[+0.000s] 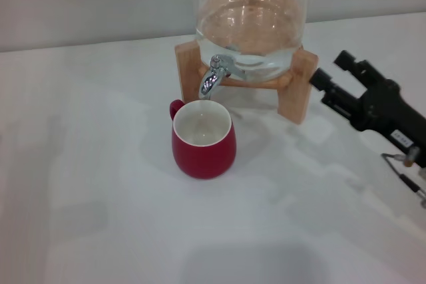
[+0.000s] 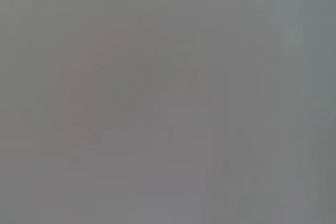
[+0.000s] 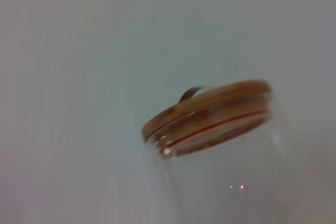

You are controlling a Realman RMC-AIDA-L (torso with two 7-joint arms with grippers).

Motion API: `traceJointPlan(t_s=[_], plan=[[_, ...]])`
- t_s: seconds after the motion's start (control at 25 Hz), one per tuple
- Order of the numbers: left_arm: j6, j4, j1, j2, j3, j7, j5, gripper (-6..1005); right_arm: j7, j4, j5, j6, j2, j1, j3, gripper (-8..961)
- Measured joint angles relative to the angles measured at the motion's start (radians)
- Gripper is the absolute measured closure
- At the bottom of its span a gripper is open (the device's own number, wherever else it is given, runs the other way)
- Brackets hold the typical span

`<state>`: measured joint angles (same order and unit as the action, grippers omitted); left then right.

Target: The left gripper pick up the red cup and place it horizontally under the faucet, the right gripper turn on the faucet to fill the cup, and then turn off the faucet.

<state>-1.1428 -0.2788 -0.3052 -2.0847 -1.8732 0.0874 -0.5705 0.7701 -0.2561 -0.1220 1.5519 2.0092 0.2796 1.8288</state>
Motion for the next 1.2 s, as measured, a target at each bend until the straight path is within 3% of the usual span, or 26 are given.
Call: traceJointPlan(t_s=[0.28,0.76,1.2], plan=[[-0.002,0.0,0.0,0.0,0.0,0.0,0.0,118,0.004,-0.086,0.0,-0.088,0.0,0.021,0.082,96],[-0.003,0.0,0.0,0.0,-0.007,0.0,0.006,118,0.019,-0.12,0.003,-0.161,0.002,0.065,0.157,96],[-0.003,0.0,0.002,-0.001,-0.009,0.0,0.013,118,0.024,-0.134,0.002,-0.199,0.002,0.074,0.173,96]])
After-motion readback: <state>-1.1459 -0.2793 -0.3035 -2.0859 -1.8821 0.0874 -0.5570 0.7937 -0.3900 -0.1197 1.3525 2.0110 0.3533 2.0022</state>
